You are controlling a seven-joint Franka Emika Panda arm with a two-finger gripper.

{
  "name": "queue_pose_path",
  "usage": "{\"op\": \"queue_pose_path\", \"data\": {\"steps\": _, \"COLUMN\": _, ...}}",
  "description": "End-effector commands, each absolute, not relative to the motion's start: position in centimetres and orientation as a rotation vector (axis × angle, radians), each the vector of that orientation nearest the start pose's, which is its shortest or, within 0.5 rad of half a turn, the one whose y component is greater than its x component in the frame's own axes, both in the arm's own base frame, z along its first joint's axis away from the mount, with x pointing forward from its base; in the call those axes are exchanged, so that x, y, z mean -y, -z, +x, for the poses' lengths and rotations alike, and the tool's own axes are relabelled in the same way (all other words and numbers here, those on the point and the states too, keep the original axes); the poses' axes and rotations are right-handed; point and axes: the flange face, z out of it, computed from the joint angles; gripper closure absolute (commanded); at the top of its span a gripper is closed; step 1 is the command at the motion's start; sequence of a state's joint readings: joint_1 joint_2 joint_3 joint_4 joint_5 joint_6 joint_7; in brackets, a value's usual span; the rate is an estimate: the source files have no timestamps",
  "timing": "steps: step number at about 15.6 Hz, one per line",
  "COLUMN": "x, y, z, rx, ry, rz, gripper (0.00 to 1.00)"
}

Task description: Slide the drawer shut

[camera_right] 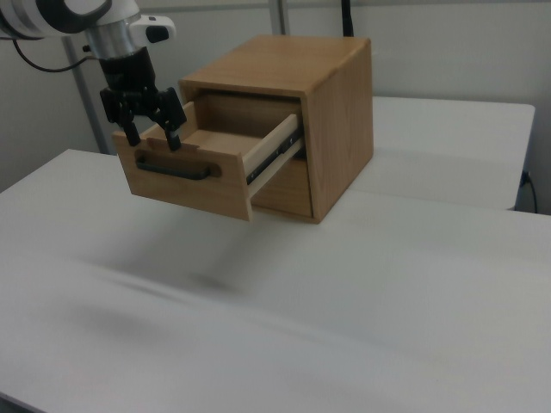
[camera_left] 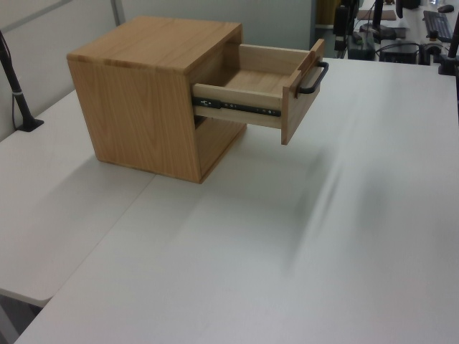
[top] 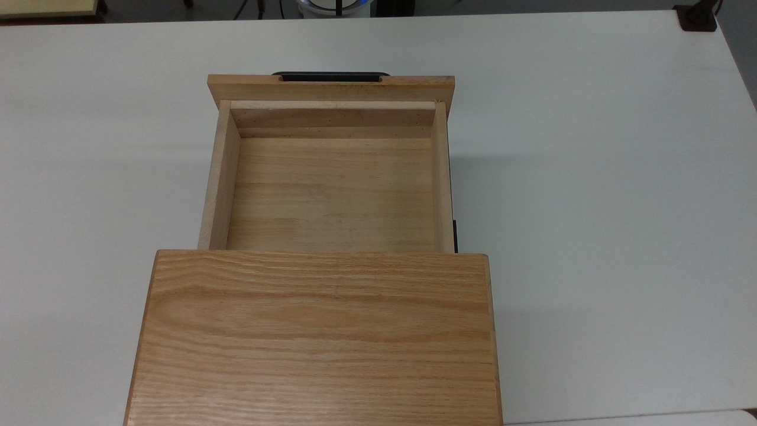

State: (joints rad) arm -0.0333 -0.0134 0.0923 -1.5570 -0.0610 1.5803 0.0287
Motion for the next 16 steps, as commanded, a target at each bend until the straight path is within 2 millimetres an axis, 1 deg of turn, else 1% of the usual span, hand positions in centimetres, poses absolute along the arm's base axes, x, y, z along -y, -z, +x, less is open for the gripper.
{"op": "queue_pose_path", "data": {"steps": 1, "x": -3.5, "y": -64.2, "z": 55.1, "rx": 0.043, "ry": 0.063, "rz": -3.190, "gripper": 0.00}}
{"op": "queue_pose_path", "data": {"steps": 10, "x": -3.5, "y": -64.1, "z": 55.1, "rx": 0.053, "ry": 0.058, "rz": -3.190, "gripper": 0.00}}
{"op": "queue_pose_path", "data": {"steps": 11, "x": -3.5, "y": -63.8, "z": 55.0, "rx": 0.089, "ry": 0.046, "rz": -3.193, "gripper": 0.00}}
{"op": "queue_pose_path", "data": {"steps": 12, "x": -3.4, "y": -63.4, "z": 54.9, "rx": 0.187, "ry": 0.026, "rz": -3.195, "gripper": 0.00}}
{"op": "queue_pose_path", "data": {"steps": 14, "x": -2.9, "y": -63.0, "z": 54.8, "rx": 0.436, "ry": -0.007, "rz": -3.173, "gripper": 0.00}}
{"op": "queue_pose_path", "data": {"steps": 15, "x": -2.8, "y": -62.8, "z": 54.9, "rx": 0.510, "ry": -0.017, "rz": -3.165, "gripper": 0.00}}
{"op": "queue_pose_path", "data": {"steps": 16, "x": -2.9, "y": -62.0, "z": 54.9, "rx": 0.560, "ry": -0.041, "rz": -3.158, "gripper": 0.00}}
